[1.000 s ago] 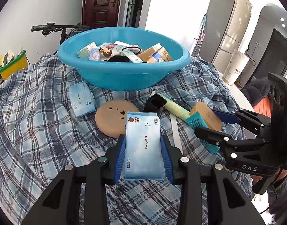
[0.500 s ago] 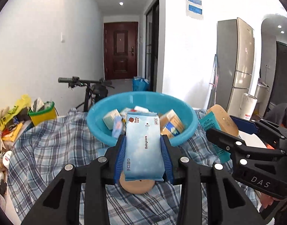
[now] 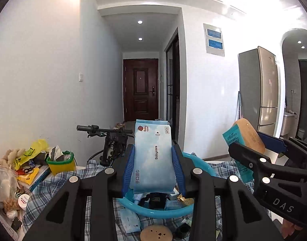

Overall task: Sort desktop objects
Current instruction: 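Lift the wipes pack with the left gripper and tube and case with the right, then carry both held items over the turquoise basin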

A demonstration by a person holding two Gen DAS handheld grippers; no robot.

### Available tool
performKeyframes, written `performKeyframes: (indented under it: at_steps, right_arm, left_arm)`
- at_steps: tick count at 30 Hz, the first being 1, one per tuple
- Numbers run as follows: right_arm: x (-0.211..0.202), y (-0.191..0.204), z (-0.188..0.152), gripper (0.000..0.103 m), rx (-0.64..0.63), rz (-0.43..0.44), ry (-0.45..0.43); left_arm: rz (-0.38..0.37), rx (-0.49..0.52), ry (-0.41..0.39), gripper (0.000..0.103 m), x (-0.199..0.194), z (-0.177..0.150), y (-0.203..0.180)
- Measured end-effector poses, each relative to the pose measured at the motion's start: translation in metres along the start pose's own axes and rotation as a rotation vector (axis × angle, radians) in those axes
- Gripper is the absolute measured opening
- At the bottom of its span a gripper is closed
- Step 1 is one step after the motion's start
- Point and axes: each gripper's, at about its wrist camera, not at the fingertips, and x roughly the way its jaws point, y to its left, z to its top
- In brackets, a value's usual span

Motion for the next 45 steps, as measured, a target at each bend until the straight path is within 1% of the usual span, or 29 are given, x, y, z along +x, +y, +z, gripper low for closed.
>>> performKeyframes:
  at_steps: [4, 7, 13, 20, 23, 27, 31, 34, 37, 39, 42, 45]
  right_arm:
    - [-0.002, 0.0, 0.008, 0.056, 0.009, 0.008, -0.019]
    - [-0.003, 0.001, 0.009, 0.056, 0.011, 0.014, -0.022]
    - [-0.002, 0.001, 0.006, 0.056, 0.015, 0.019, -0.014]
    - [0.003, -0.003, 0.001, 0.056, 0.015, 0.02, 0.002]
    - [0.009, -0.006, 0.003, 0.056, 0.017, 0.018, 0.006]
    - [0.026, -0.009, 0.003, 0.056, 0.018, 0.03, 0.014]
    - [0.053, -0.015, -0.001, 0.056, 0.032, 0.042, 0.043]
    - [0.074, -0.019, -0.003, 0.056, 0.025, 0.024, 0.059]
    - [0.094, -0.024, -0.004, 0.056, 0.028, 0.008, 0.059]
    - [0.109, -0.03, -0.002, 0.056, 0.032, 0.005, 0.06]
    - [0.135, -0.041, -0.001, 0.056, 0.049, -0.005, 0.074]
    - [0.161, -0.051, -0.003, 0.056, 0.071, -0.027, 0.091]
  left_arm:
    - [-0.01, -0.011, -0.005, 0.039, -0.002, 0.011, 0.002]
    - [-0.012, -0.008, -0.009, 0.039, -0.005, 0.013, 0.0]
    - [-0.019, -0.007, -0.003, 0.039, -0.008, 0.013, -0.004]
    - [-0.025, -0.009, 0.017, 0.039, -0.002, 0.008, -0.005]
    - [-0.05, -0.024, 0.038, 0.039, 0.007, 0.006, -0.003]
    - [-0.059, -0.059, 0.07, 0.039, 0.034, 0.001, 0.004]
    - [-0.076, -0.069, 0.118, 0.039, 0.071, -0.002, 0.008]
    - [-0.052, -0.041, 0.115, 0.039, 0.098, -0.004, 0.007]
    - [-0.007, -0.017, 0.112, 0.039, 0.127, -0.005, 0.007]
    - [-0.006, -0.022, 0.108, 0.039, 0.145, -0.006, 0.008]
    - [-0.006, 0.004, 0.083, 0.039, 0.17, -0.007, 0.006]
    - [-0.031, 0.009, 0.064, 0.039, 0.198, -0.005, 0.004]
